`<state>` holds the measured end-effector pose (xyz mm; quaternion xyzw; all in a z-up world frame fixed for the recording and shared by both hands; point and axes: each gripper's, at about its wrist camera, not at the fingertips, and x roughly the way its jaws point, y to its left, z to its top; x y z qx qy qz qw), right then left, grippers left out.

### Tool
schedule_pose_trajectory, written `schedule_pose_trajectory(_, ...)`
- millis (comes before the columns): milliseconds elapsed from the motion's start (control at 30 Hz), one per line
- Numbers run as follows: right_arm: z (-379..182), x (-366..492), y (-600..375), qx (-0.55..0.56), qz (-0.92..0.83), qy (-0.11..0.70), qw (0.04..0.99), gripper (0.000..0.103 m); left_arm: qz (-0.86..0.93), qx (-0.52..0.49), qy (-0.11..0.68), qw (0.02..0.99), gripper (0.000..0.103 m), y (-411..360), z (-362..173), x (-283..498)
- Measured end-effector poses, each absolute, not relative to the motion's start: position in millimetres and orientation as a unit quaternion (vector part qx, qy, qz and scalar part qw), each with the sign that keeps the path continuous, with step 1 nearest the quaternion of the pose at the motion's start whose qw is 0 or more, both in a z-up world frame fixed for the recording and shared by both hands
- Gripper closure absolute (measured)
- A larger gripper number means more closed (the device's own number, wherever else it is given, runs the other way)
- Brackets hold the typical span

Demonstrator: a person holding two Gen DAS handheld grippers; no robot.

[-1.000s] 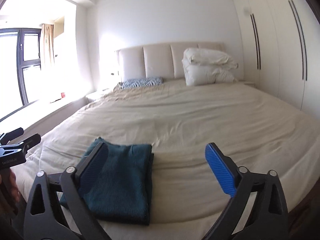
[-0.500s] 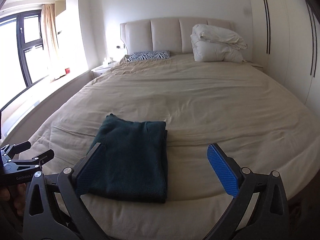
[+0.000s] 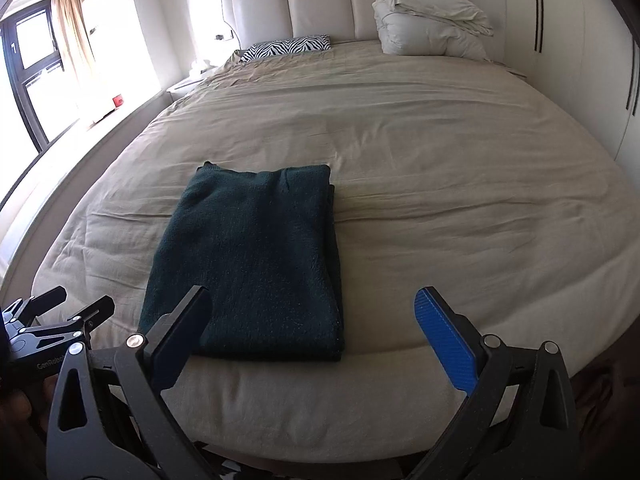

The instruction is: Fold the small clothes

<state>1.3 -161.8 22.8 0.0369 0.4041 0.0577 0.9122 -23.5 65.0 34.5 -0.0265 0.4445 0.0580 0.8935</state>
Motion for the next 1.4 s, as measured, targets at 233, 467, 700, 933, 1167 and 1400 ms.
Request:
schedule_pose_trajectory(233,15.1,3.7,-156.4,0.03,0.062,0.414,0.908,0.0,0.057,-0.029,0.451,0.89,0.0,65.3,29.7,-21.0)
schedule_pose_trajectory(467,10.2,6.2,-153.5,0.028,0.065,0.421,0.904,0.0,0.056,-0.029,0.455,0.888,0.0,65.5,27.0,-19.4)
schedule_pose_trajectory(700,6.9,8.3,-152.2,0.028,0.066,0.427,0.902,0.0,0.056,-0.029,0.457,0.887,0.0,65.4,24.1,-19.1)
schedule_pose_trajectory(933,2.9,11.5,-150.7,0.027,0.068,0.432,0.899,0.0,0.056,-0.028,0.458,0.887,0.0,64.7,23.5,-19.1)
schedule_pose_trajectory(1167,-0.6,13.8,-150.9,0.029,0.066,0.437,0.896,0.0,0.056,-0.028,0.458,0.887,0.0,64.2,23.2,-18.7)
schedule_pose_trajectory(1400,-3.2,15.6,-151.0,0.03,0.066,0.442,0.894,0.0,0.056,-0.028,0.459,0.886,0.0,63.6,22.6,-18.7)
